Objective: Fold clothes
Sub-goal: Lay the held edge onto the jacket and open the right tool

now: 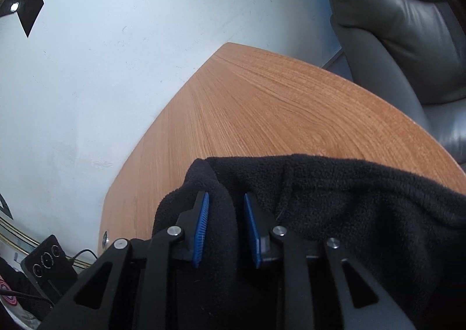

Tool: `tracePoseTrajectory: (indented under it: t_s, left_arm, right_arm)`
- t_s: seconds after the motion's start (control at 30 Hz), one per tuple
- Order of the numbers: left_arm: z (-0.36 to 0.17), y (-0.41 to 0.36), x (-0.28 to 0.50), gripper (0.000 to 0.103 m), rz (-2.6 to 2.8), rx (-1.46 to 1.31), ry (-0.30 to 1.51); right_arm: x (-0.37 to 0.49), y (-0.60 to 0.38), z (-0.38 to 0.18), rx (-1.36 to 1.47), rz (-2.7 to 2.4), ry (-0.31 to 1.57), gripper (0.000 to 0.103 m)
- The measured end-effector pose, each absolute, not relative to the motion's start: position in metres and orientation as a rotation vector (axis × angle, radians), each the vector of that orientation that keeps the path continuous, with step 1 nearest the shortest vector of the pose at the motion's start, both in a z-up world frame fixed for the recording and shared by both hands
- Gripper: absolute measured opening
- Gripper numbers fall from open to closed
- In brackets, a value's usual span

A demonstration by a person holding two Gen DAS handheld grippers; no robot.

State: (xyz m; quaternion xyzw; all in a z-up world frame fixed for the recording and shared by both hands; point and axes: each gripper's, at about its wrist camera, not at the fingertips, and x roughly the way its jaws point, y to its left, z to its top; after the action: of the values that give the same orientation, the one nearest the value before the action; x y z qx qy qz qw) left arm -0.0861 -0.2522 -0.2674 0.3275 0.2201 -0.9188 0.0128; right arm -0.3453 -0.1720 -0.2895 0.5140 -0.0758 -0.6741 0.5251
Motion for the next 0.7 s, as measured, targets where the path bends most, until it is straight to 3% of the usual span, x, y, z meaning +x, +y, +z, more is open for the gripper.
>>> tracePoseTrajectory:
  t_s: [0.07,0.13,0.27,0.43,0.57,0.7]
  left_arm:
    - [-0.266,-0.244,-0.089,0.097,-2.89,1.035,0.625]
    - [-0.261,-0.234,-0.084,0.099,-2.939,1.062,0.582]
    - [-0.249,-0.214,-0.068,0.099,-3.059,1.148,0.553]
    - [-0.197,-0.228,-0.064,0.103,-3.178,0.976,0.55]
    - [-0.164,-0.258,-0.111,0.103,-3.277,0.913,0.517]
    - [-0.171,-0.267,-0.177,0.103,-3.365,1.065,0.592]
  right_arm:
    - [-0.334,-0.175,-0.276,1.19,-1.628,-0.134,0.048]
    - [-0.321,-0.178,-0.267,1.122,-1.619,-0.094,0.05]
    - [-0.287,-0.176,-0.224,0.929,-1.684,0.092,0.07]
    - [-0.252,-0.131,-0.247,0.979,-1.731,0.262,0.07]
    - [-0.208,-0.079,-0.241,0.929,-1.872,0.328,0.07]
    - [-0.186,-0.068,-0.284,1.019,-1.959,0.581,0.069]
